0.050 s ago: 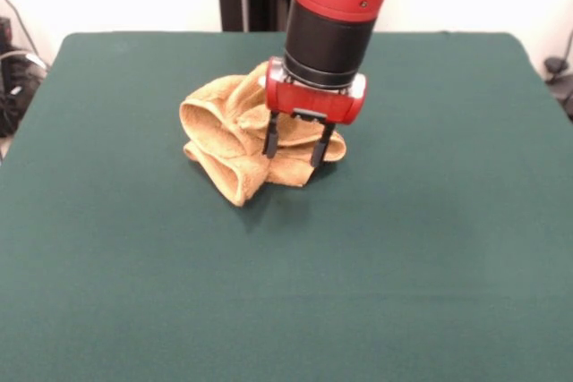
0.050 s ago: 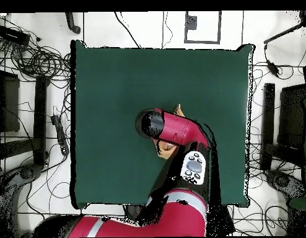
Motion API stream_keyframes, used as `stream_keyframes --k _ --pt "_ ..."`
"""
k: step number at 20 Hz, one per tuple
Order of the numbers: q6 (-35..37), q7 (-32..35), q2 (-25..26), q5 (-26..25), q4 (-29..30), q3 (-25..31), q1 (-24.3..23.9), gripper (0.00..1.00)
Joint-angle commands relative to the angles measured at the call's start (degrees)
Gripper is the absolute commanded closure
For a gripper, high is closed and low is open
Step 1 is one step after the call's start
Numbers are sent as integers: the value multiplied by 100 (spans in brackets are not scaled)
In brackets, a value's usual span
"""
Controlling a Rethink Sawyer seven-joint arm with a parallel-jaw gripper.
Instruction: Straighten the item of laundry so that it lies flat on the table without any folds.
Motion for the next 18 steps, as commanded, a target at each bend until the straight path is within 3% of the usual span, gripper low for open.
stream_keyframes --k 1,18 --pt "-425 927 503 -39 283 836 -61 0" --pt "-215 1172 631 116 153 656 189 0"
